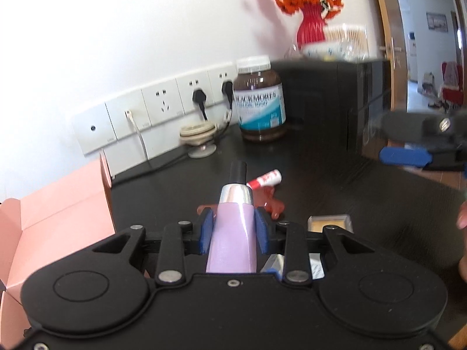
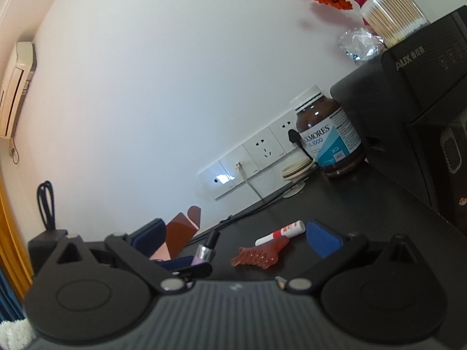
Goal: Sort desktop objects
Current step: 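Lift and carry the lilac tube with the left tool over the pink box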
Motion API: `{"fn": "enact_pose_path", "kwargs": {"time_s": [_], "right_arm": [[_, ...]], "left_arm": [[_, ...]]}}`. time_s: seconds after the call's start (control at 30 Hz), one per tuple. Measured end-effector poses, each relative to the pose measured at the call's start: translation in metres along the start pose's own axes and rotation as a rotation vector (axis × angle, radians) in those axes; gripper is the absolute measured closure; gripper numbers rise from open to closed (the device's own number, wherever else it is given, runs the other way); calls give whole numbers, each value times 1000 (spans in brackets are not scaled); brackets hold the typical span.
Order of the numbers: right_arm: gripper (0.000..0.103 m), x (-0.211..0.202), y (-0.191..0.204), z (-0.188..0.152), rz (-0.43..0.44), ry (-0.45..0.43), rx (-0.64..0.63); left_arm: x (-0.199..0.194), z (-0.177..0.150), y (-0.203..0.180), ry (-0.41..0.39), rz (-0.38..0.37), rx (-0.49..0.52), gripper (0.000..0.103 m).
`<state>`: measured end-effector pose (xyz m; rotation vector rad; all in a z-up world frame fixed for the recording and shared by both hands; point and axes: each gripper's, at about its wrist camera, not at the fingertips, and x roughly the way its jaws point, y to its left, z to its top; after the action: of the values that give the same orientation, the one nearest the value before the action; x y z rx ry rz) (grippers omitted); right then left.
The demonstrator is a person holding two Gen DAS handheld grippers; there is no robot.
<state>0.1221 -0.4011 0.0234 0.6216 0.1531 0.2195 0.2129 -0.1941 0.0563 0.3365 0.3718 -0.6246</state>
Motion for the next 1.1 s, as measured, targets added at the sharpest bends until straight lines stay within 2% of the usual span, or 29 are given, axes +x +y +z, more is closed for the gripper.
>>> {"fn": "enact_pose_path", "kwargs": {"time_s": [0.33, 0.53, 0.83, 1.1], "right_arm": [[1, 3, 0, 0, -15, 5, 1], [1, 3, 0, 0, -25, 4, 2], [1, 3, 0, 0, -31, 8, -2], [1, 2, 2, 0, -34, 1, -13]], "left_arm": [[-22, 3, 19, -45, -3, -58, 72], [-39, 10, 32, -101, -2, -106, 72], [-69, 11, 65, -147, 54, -154, 72], [-91, 0, 98, -131, 85, -184, 72]]}}
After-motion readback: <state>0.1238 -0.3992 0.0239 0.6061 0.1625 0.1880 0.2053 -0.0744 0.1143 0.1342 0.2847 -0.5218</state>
